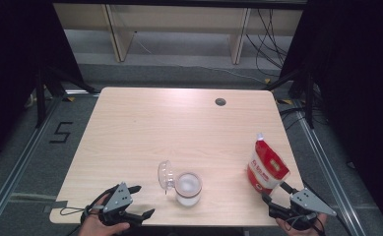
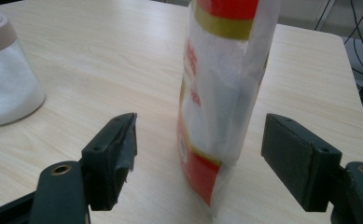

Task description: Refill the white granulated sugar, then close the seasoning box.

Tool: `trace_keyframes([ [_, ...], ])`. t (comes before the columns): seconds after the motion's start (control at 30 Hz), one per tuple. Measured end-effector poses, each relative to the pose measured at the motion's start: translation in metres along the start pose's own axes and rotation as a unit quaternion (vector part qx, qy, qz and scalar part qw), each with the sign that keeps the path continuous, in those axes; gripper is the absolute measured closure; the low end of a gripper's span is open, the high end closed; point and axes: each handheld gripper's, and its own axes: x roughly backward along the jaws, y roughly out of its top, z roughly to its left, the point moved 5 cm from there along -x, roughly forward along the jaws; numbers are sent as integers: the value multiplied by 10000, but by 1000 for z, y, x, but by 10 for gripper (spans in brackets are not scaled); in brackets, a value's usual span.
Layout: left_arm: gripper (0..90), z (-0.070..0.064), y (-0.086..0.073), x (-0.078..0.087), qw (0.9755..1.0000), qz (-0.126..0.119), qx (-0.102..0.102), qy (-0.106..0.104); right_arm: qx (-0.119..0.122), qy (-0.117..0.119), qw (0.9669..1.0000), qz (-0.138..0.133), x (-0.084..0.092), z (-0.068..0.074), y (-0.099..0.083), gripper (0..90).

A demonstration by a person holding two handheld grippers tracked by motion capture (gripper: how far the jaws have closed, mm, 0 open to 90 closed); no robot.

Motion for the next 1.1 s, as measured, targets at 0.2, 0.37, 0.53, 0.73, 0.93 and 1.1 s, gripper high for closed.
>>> trace_keyframes([
  [0.2, 158, -1, 1, 1, 10000, -32, -15, 5, 66, -40, 10000, 28, 1, 0, -2, 277],
  [0.37, 158, -1, 2, 0, 9999, -88, 30, 44, -68, -33, 9999, 153, 3, 2, -4, 277],
  [0.53, 159, 0, 3, 0, 10000, -57, 49, 35, 16, -12, 9998, 175, 1, 1, -5, 277],
  [0.73, 183, -1, 3, -1, 10000, -14, 65, 9, 63, -33, 9998, 176, 0, 0, -5, 275],
  [0.93, 461, 1, 10, 1, 9999, -103, 27, 133, 104, -35, 9998, 145, 0, 1, -4, 275],
  [1.1, 723, 0, 19, 2, 9992, -286, -103, 272, 63, -11, 9998, 163, 0, 1, -5, 275],
])
